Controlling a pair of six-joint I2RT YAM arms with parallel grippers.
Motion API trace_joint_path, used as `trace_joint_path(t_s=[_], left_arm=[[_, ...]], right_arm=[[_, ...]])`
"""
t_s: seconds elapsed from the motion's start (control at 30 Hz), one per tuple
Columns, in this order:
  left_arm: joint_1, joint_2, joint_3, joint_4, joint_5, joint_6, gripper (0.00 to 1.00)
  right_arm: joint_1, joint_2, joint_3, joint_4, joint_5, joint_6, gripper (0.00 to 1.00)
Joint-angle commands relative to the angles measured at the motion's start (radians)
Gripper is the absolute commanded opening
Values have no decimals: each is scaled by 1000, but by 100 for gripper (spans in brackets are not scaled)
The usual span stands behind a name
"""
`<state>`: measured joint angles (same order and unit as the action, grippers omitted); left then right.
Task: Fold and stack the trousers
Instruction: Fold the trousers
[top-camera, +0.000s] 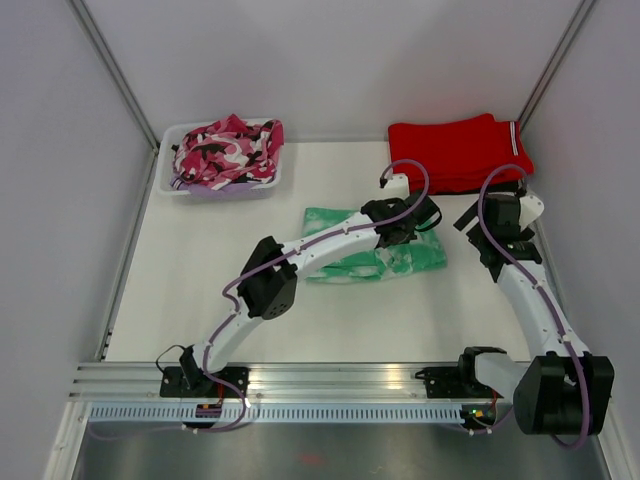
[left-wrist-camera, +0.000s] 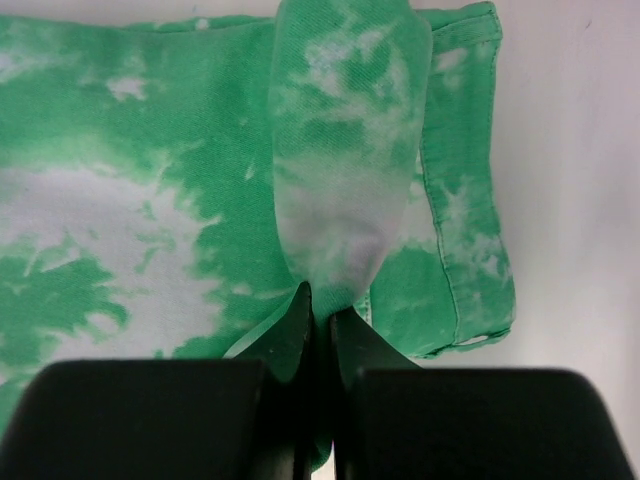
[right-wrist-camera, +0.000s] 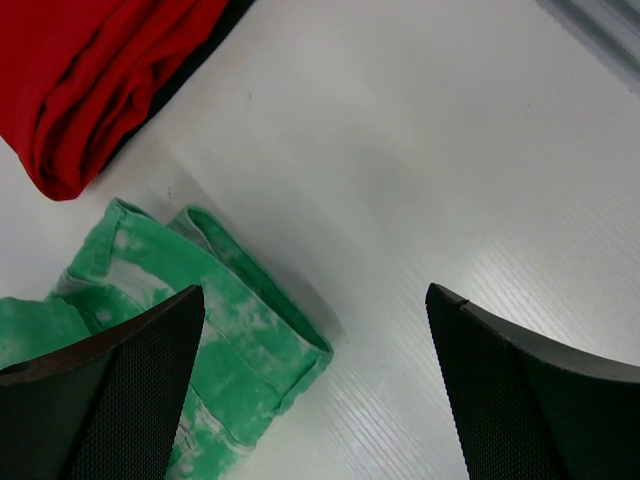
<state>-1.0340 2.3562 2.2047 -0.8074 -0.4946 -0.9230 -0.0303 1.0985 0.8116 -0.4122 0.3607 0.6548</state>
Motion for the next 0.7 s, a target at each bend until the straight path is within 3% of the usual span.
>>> trace_joint_path(t_s=[0.0, 0.1, 0.2, 0.37, 0.4, 0.47, 0.57, 0.67], left_arm=[[-6, 31, 50, 125, -7, -161, 2], [0, 38, 47, 195, -5, -152, 3], [14, 35, 12, 293, 22, -143, 8], [26, 64, 13, 456, 60, -114, 8], [26, 71, 16, 456, 51, -116, 6], [26, 68, 10, 456, 42, -112, 6], [32, 38, -28, 433, 13, -100, 6], [51, -17, -104, 416, 28, -97, 5]], right_arm=[[-3, -8, -38, 39, -55, -4, 98], [-5, -2, -81, 87, -118, -23, 96], [-5, 21, -138, 151, -143, -44, 84], [-6, 96, -160, 177, -140, -44, 47], [-6, 119, -172, 203, -135, -47, 36], [-11, 147, -180, 228, -118, -47, 26], [-20, 205, -178, 277, -141, -52, 18], [-20, 244, -187, 338, -232, -72, 24]])
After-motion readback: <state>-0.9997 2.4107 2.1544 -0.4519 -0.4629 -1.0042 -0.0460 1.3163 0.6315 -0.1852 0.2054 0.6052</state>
